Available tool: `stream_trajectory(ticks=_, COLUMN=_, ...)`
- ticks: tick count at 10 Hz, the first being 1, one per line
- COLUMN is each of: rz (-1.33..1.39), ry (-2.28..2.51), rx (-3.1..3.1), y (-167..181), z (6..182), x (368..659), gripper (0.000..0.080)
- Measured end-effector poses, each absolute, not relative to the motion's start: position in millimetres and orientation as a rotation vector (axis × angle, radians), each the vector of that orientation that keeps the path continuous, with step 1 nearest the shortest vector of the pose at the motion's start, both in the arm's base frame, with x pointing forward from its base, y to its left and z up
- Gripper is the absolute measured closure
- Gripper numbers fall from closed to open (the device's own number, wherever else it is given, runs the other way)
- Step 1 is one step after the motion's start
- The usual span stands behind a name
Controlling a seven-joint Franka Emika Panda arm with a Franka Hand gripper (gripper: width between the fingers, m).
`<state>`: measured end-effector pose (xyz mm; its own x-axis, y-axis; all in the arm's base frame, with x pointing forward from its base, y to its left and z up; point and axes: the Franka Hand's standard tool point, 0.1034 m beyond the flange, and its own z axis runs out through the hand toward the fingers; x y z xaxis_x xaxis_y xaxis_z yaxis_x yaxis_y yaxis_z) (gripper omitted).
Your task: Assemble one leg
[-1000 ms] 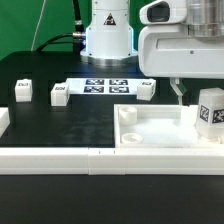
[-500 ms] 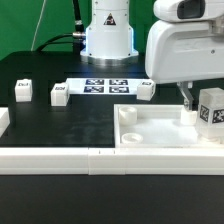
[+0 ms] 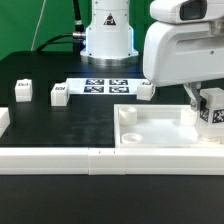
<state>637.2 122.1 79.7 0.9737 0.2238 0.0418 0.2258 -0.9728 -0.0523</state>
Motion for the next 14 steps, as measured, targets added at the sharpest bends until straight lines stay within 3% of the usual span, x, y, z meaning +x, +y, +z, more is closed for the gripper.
stream_trajectory(ticks=1, rz=-0.056, ry=-0.348, rx=-3.065, y=121.5, z=79.8, x=637.4, gripper=0.0511)
stream_trajectory(ticks=4, rz=-0.054, ry=-0.304, rx=-3.069, y=121.4, z=79.6, x=637.3, gripper=0.0510)
stream_trajectory(ticks=14, rz=-0.001, ry=1.615, rx=-2.622, y=116.0, z=77.3, x=635.1, gripper=0.0509)
